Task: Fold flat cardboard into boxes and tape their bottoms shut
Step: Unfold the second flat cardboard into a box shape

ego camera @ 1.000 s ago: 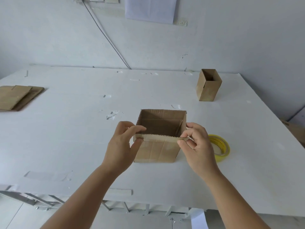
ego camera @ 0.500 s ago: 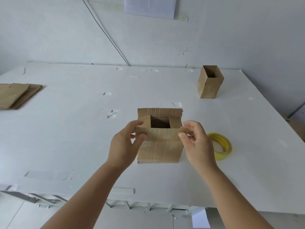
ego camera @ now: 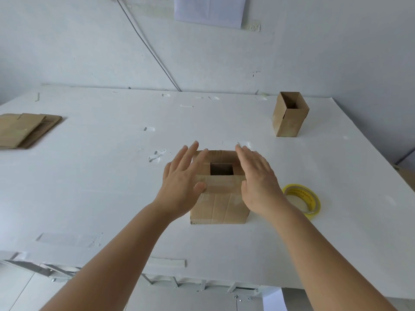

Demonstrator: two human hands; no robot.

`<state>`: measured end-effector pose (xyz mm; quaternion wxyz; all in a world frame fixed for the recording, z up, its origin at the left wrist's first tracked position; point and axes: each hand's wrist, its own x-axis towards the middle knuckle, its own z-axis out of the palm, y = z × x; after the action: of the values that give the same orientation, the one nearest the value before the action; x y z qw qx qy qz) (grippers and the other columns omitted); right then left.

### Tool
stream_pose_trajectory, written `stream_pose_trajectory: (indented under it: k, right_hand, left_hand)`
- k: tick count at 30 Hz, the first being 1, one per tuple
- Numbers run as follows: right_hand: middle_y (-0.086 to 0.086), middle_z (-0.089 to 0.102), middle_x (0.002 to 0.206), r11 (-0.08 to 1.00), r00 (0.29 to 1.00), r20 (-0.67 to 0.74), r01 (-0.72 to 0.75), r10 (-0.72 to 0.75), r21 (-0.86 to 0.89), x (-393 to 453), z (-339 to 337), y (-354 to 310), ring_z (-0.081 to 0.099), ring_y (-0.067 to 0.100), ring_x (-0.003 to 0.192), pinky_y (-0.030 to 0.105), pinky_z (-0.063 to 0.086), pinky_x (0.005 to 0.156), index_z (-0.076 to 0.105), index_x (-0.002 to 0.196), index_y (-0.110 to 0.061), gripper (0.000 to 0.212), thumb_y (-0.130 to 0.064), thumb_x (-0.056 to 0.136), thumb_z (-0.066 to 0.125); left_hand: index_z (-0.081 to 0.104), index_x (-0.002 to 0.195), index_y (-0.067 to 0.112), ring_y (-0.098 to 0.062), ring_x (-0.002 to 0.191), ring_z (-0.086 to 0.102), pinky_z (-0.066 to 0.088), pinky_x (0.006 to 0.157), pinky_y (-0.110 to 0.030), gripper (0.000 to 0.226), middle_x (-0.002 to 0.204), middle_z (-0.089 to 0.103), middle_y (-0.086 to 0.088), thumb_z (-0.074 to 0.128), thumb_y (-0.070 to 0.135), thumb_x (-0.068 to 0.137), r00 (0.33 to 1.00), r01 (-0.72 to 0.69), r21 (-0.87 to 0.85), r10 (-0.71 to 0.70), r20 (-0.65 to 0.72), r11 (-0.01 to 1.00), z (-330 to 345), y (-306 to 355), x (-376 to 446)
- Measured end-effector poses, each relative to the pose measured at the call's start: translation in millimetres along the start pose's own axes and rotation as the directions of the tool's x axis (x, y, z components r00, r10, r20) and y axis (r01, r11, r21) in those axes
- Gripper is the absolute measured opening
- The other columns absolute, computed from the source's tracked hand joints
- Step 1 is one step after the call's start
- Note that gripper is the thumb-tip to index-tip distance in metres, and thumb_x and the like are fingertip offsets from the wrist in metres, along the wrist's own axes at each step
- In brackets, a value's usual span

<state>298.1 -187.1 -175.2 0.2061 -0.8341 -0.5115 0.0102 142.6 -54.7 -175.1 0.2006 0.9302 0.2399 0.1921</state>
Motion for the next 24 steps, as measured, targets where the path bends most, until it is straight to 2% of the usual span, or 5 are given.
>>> stream_pose_trajectory:
  k: [6, 9, 14, 20, 24]
  right_hand:
    - [0.003, 0.051, 0.126, 0.997, 0.994, -0.084, 0.062, -0.065, -0.044, -6, -1, 3, 0.044, 0.025, 0.118, 0.031, 0.034, 0.102, 0.052, 0.135, -0.015, 0.049, 0.001, 0.088, 0.049]
    - [0.003, 0.056, 0.126, 0.996, 0.994, -0.063, 0.094, -0.094, -0.009, -14, 3, 3, 0.052, 0.026, 0.112, 0.035, 0.040, 0.097, 0.057, 0.130, -0.010, 0.042, 0.001, 0.091, 0.045]
    - [0.001, 0.034, 0.152, 0.999, 0.999, 0.016, 0.038, -0.038, -0.028, -18, 3, 7, 0.029, 0.019, 0.140, 0.029, 0.022, 0.113, 0.040, 0.144, -0.013, 0.044, -0.016, 0.100, 0.036]
    - [0.001, 0.000, 0.161, 0.979, 0.982, 0.187, 0.026, 0.013, -0.202, -23, 7, 14, -0.005, 0.014, 0.147, 0.033, 0.006, 0.118, 0.005, 0.152, -0.014, 0.059, -0.037, 0.101, 0.023]
    - [0.001, -0.002, 0.161, 0.984, 0.979, 0.202, 0.005, 0.032, -0.177, -23, 10, 15, -0.008, 0.014, 0.147, 0.035, 0.004, 0.118, 0.002, 0.152, -0.013, 0.061, -0.038, 0.101, 0.024]
  left_hand:
    - [0.018, 0.151, 0.028, -0.014, 0.147, -0.005, -0.005, 0.116, -0.041, 0.059, 0.156, 0.022, 0.012, 0.039, 0.013, 0.098, 0.985, -0.150, 0.231, 0.125, 0.121, 0.961, -1, 5, 6]
    - [0.029, 0.148, 0.025, -0.014, 0.147, 0.006, -0.002, 0.116, -0.040, 0.045, 0.155, 0.027, 0.009, 0.029, 0.021, 0.103, 0.969, -0.218, 0.240, 0.180, 0.171, 0.946, 5, 7, 2]
    - [0.001, 0.153, 0.026, -0.016, 0.147, -0.010, -0.006, 0.116, -0.029, 0.059, 0.162, -0.002, 0.001, 0.023, 0.044, 0.101, 0.965, -0.192, 0.275, 0.130, 0.226, 0.942, 27, 16, -4]
    - [-0.013, 0.149, 0.012, -0.018, 0.136, -0.032, -0.035, 0.100, -0.033, 0.062, 0.159, -0.015, -0.004, 0.021, 0.030, 0.102, 0.967, -0.235, 0.446, 0.164, 0.193, 0.864, 54, 39, 3]
    - [-0.015, 0.149, 0.015, -0.011, 0.135, -0.029, -0.022, 0.108, -0.026, 0.061, 0.158, -0.018, 0.001, 0.020, 0.024, 0.100, 0.970, -0.216, 0.359, 0.158, 0.185, 0.908, 62, 39, 7]
